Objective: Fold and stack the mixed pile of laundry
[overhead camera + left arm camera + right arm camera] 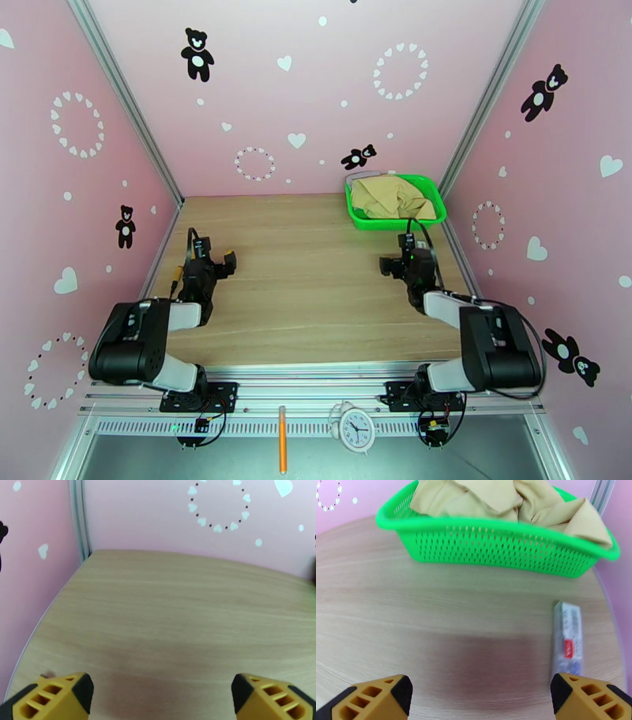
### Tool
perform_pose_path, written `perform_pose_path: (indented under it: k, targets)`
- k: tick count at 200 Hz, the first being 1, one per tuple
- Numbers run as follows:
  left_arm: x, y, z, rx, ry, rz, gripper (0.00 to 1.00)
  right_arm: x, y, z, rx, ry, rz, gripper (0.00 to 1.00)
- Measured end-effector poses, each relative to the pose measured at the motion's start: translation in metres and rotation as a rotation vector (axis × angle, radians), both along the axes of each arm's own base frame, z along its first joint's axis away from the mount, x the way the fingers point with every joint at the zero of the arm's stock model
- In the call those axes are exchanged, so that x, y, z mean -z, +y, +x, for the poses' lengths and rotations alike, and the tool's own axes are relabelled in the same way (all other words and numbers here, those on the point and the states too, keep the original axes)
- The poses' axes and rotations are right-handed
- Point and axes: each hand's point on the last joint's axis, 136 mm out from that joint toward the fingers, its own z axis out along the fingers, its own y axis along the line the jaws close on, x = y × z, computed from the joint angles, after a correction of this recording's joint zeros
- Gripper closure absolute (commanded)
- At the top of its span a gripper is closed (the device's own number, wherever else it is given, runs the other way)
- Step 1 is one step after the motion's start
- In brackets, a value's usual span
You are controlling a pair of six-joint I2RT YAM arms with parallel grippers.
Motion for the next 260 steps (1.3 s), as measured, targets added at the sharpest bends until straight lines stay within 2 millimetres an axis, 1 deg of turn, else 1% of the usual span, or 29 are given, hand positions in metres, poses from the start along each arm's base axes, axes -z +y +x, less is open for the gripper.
perform_pose_path:
  k: [5, 10, 13, 20, 24, 25, 35, 40, 47, 54, 63, 73, 89, 102, 109, 128, 175, 207, 234, 260]
  targets:
    - [-0.015, 0.003, 0.001, -0.024, -0.007, -0.018, 0.03, -0.022, 0.0, 0.006, 0.004, -0.018, 0.002, 0.01]
    - [-0.035, 0.006, 0.002, -0.049, -0.027, -0.047, 0.05, -0.042, 0.0, 0.011, 0.005, -0.036, 0.003, 0.01]
    - [-0.049, 0.007, 0.004, -0.061, -0.045, -0.058, 0.06, -0.058, 0.0, 0.015, 0.007, -0.052, 0.007, 0.01]
    - [-0.078, 0.009, 0.006, -0.083, -0.08, -0.098, 0.07, -0.085, 0.0, 0.021, 0.005, -0.07, 0.009, 0.01]
    - [-0.092, 0.009, 0.006, -0.092, -0.095, -0.122, 0.07, -0.096, 0.001, 0.024, 0.003, -0.071, 0.012, 0.01]
    - [-0.098, 0.009, 0.006, -0.095, -0.104, -0.127, 0.07, -0.102, 0.001, 0.026, 0.002, -0.077, 0.014, 0.01]
    - [-0.13, 0.005, 0.005, -0.101, -0.142, -0.189, 0.08, -0.12, 0.005, 0.038, -0.014, -0.062, 0.021, 0.01]
    - [-0.141, 0.002, 0.004, -0.098, -0.151, -0.213, 0.08, -0.126, 0.007, 0.045, -0.025, -0.055, 0.027, 0.01]
    - [-0.149, -0.005, 0.001, -0.091, -0.147, -0.245, 0.08, -0.128, 0.01, 0.056, -0.038, -0.031, 0.035, 0.01]
    - [-0.151, -0.014, -0.002, -0.078, -0.128, -0.278, 0.07, -0.12, 0.014, 0.067, -0.051, 0.008, 0.043, 0.01]
    - [-0.145, -0.024, -0.005, -0.066, -0.086, -0.311, 0.06, -0.098, 0.017, 0.081, -0.061, 0.084, 0.049, 0.01]
    - [-0.132, -0.035, -0.01, -0.055, -0.02, -0.34, 0.03, -0.068, 0.02, 0.093, -0.066, 0.173, 0.052, 0.01]
    - [-0.108, -0.047, -0.019, -0.041, 0.085, -0.366, 0.02, -0.017, 0.023, 0.106, -0.072, 0.322, 0.047, 0.01]
    - [-0.096, -0.052, -0.026, -0.04, 0.147, -0.379, 0.02, 0.011, 0.022, 0.116, -0.067, 0.397, 0.036, 0.01]
    - [-0.093, -0.054, -0.029, -0.039, 0.17, -0.384, 0.02, 0.021, 0.021, 0.122, -0.064, 0.418, 0.027, 0.02]
    - [-0.092, -0.056, -0.034, -0.034, 0.195, -0.402, 0.01, 0.033, 0.017, 0.138, -0.046, 0.429, -0.002, 0.02]
    - [-0.104, -0.061, -0.045, 0.0, 0.172, -0.425, 0.01, 0.037, 0.005, 0.182, 0.016, 0.368, -0.056, 0.05]
    - [-0.104, -0.062, -0.045, 0.007, 0.175, -0.428, 0.01, 0.048, 0.004, 0.212, 0.031, 0.343, -0.055, 0.16]
    - [-0.102, -0.063, -0.044, 0.01, 0.184, -0.428, 0.01, 0.06, 0.005, 0.217, 0.033, 0.351, -0.043, 0.17]
    - [-0.096, -0.064, -0.042, 0.009, 0.2, -0.427, 0.01, 0.058, 0.006, 0.22, 0.041, 0.339, -0.02, 0.14]
